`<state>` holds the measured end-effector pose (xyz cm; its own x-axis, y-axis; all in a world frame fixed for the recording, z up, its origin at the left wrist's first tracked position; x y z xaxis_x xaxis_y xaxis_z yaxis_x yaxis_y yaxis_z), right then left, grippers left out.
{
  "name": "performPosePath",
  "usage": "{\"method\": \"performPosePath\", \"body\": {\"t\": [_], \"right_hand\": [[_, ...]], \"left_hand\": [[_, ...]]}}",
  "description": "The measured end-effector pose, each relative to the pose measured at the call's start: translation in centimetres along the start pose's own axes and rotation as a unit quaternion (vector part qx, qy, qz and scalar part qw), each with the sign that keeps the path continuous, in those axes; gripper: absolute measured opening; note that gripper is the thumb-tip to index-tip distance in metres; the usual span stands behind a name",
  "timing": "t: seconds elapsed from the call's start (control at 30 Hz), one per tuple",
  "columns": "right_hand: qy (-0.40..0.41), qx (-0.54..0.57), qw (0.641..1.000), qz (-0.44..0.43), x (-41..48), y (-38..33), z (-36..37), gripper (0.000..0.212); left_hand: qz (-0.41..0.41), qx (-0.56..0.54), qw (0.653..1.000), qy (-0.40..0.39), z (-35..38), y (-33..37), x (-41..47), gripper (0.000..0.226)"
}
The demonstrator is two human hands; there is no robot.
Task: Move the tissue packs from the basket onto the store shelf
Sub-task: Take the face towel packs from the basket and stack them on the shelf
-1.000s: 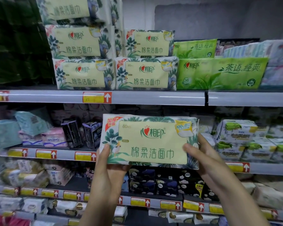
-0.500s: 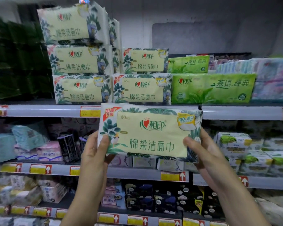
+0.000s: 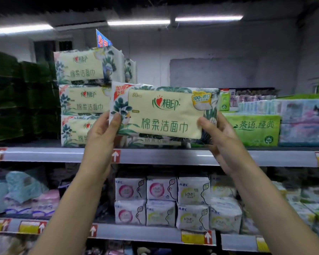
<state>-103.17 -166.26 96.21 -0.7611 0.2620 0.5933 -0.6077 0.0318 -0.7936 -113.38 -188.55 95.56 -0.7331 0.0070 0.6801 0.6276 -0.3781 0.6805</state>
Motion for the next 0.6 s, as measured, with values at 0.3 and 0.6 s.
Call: {"method": "performPosePath", "body": {"t": [0.3,0.6], "right_hand": [[-0.017,-0.064,0.997,-0.034,7.9,-1.0,-0.4,0.039],[-0.038,-0.281,0.958,-0.042,14.3,-1.0,-1.8,0.035]], "left_hand": [[0.010,0.092,0.996,-0.020,0.3,-0.5,7.3,0.047],[0.012,0.198,0.979,-0.041,2.2,-1.3,12.0,0.018]]}}
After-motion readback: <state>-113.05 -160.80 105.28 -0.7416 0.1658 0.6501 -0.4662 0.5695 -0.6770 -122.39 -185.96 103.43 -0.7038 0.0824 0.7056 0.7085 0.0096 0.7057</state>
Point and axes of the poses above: each hand's wrist, its own x-axis towards the middle knuckle, its own z-axis out of the palm, y = z × x, the point moved 3 cm from there along x, towards the middle knuckle, and after that the axes turned 4 degrees about z, right-handed, at the moved point
